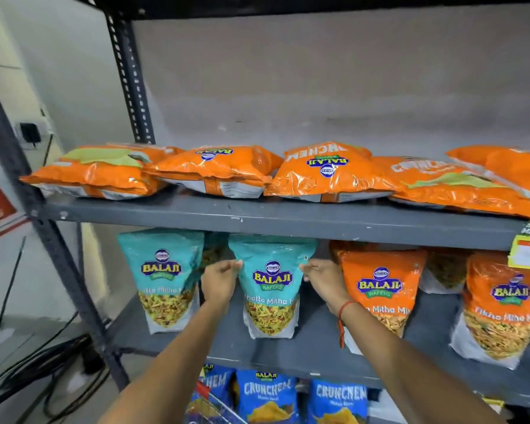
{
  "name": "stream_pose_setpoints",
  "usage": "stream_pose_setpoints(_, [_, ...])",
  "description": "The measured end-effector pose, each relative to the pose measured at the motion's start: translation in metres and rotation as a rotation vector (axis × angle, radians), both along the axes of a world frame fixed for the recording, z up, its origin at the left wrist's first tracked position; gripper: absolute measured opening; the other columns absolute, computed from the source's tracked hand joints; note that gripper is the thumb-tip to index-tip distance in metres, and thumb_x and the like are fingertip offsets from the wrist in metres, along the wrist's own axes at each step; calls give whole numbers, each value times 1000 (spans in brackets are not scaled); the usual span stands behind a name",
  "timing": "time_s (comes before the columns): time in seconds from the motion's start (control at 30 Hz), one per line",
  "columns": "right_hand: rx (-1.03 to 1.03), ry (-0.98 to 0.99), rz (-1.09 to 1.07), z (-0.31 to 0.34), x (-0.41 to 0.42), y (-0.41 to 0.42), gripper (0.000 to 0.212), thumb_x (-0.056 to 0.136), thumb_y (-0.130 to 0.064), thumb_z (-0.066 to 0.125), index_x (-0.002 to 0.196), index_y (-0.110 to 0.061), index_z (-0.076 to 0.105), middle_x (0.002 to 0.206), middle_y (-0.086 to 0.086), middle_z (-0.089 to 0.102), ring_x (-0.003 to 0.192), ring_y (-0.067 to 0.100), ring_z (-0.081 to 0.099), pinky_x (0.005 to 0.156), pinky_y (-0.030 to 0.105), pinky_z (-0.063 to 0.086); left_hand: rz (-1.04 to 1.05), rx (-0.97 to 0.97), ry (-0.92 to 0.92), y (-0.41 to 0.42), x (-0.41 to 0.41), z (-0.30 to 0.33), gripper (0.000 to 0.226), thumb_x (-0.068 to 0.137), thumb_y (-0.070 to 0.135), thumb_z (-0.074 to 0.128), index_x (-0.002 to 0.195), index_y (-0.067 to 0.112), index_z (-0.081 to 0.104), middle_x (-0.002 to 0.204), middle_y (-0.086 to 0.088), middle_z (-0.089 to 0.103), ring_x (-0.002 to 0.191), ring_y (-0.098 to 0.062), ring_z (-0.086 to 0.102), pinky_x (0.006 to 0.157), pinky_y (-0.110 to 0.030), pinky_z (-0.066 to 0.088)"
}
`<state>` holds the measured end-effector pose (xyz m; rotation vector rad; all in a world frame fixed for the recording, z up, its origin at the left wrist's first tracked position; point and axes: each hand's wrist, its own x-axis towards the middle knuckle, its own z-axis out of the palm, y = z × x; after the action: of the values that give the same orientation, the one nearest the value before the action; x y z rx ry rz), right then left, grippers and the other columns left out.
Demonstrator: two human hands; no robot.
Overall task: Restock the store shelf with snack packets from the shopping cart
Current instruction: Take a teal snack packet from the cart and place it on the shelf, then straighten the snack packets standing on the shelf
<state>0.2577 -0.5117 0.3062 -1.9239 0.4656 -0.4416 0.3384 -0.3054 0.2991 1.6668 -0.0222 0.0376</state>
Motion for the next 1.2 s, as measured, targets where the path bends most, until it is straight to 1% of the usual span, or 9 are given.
stream_pose_setpoints(0.2, [214, -67, -6, -16, 16, -11, 19, 91, -12, 57, 104, -6, 71, 100, 7, 72, 78, 16, 65, 58, 15, 48, -55, 14, -64, -15, 14, -5, 9, 80, 22, 71, 81, 14, 76, 72, 5, 72, 72, -12, 67, 78, -37, 57])
stream_pose_setpoints(0.33, [364, -38, 114, -27, 11, -8, 22, 87, -34, 64, 108, -25, 63, 116, -2, 70, 104, 13, 63, 74, 26, 47, -225, -90, -39, -16, 22, -20, 4, 81, 15, 70, 83, 15, 74, 73, 10, 77, 75, -5, 71, 75, -30, 56])
stream_pose_setpoints(0.47, [437, 97, 334, -65, 1, -7, 75, 67, -42, 81, 131, -29, 42, 128, -11, 60, 117, 2, 54, 90, 20, 46, -403, -63, 75, -10, 14, -57, 52, 60, 21, 86, 108, 18, 65, 101, 3, 76, 94, -10, 71, 73, -21, 57])
stream_pose_setpoints(0.6, [442, 257, 416, -110, 2, -1, 68, 76, -7, 77, 128, -24, 37, 126, -8, 58, 106, -3, 55, 73, 7, 50, -419, 40, 174, -7, 2, -102, 78, 45, 29, 93, 114, 18, 57, 105, 6, 72, 100, -7, 69, 71, -16, 54])
stream_pose_setpoints(0.67, [433, 261, 372, -129, 6, 2, 64, 74, -5, 78, 122, -25, 41, 130, 1, 59, 108, 3, 58, 82, 14, 52, -397, 75, 176, -8, 1, -114, 84, 38, 41, 93, 112, 22, 56, 109, 2, 71, 103, -14, 68, 74, -20, 55])
stream_pose_setpoints(0.77, [394, 263, 318, -143, 12, 5, 69, 69, -16, 83, 122, -28, 42, 128, -1, 61, 116, 11, 57, 101, 30, 47, -371, 103, 156, -7, 0, -117, 61, 55, 16, 89, 106, 23, 57, 103, 5, 70, 90, -4, 69, 67, -13, 53])
stream_pose_setpoints(0.87, [375, 262, 323, -146, 16, 9, 68, 67, -17, 84, 118, -35, 41, 126, -3, 60, 115, 8, 57, 95, 25, 48, -370, 89, 154, -4, 1, -119, 55, 58, 7, 87, 102, 24, 58, 100, 6, 70, 83, 5, 68, 65, -11, 52])
stream_pose_setpoints(1.0, [402, 237, 355, -144, 21, 13, 70, 69, -13, 82, 122, -30, 40, 126, -5, 59, 110, 0, 55, 79, 13, 48, -337, 64, 144, -1, 3, -118, 59, 57, 7, 87, 104, 27, 58, 103, 6, 70, 96, -12, 67, 67, -13, 54])
stream_pose_setpoints(1.2, [408, 211, 287, -135, 6, 12, 98, 64, -16, 86, 141, -33, 28, 144, -3, 46, 129, 14, 46, 106, 36, 43, -221, 147, 80, -4, -21, -102, 72, 62, 21, 86, 123, 19, 48, 114, 8, 60, 103, -1, 59, 87, -16, 48])
